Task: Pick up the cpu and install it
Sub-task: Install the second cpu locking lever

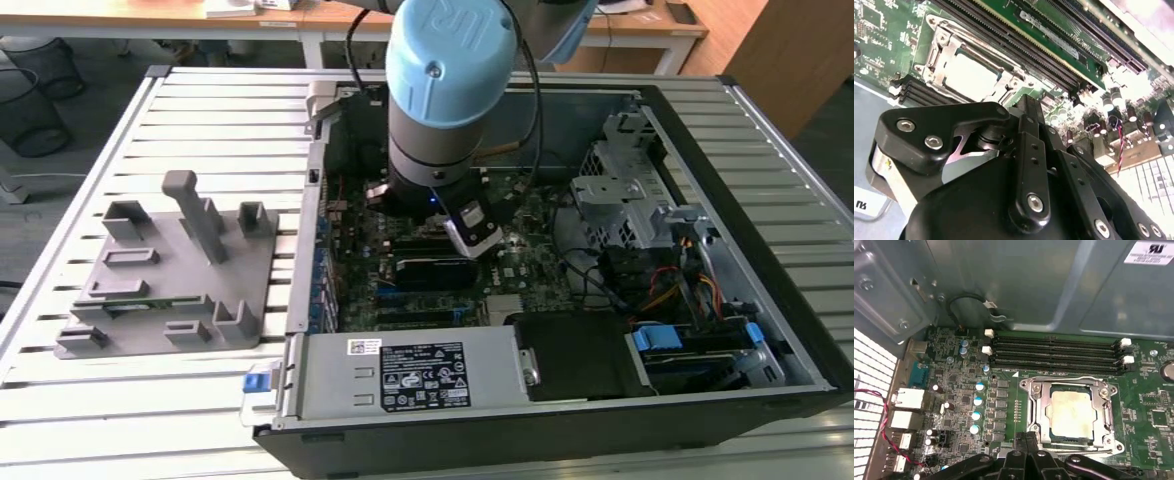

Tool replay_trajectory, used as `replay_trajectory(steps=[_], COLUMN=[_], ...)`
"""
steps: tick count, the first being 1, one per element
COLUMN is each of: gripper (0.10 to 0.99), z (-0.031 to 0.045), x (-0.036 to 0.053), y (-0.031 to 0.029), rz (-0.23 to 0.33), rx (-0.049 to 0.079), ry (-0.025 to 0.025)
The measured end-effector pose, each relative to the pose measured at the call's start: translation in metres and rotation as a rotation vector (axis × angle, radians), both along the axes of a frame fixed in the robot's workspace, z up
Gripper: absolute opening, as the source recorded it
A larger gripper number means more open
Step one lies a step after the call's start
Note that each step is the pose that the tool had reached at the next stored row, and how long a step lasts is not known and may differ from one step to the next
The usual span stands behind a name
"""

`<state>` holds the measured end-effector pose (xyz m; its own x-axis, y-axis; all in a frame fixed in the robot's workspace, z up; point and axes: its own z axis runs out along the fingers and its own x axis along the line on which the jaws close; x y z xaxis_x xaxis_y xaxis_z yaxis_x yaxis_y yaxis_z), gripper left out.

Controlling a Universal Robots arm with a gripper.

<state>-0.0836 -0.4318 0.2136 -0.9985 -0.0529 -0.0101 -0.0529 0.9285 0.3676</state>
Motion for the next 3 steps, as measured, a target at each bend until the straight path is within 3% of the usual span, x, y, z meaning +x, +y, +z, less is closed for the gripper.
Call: replay_trajectory(steps=[3], gripper=[0.106], z=[0.0041], x=[0.0], y=[0.0], rz=[0.0], rx=[0.0], ry=[0.0])
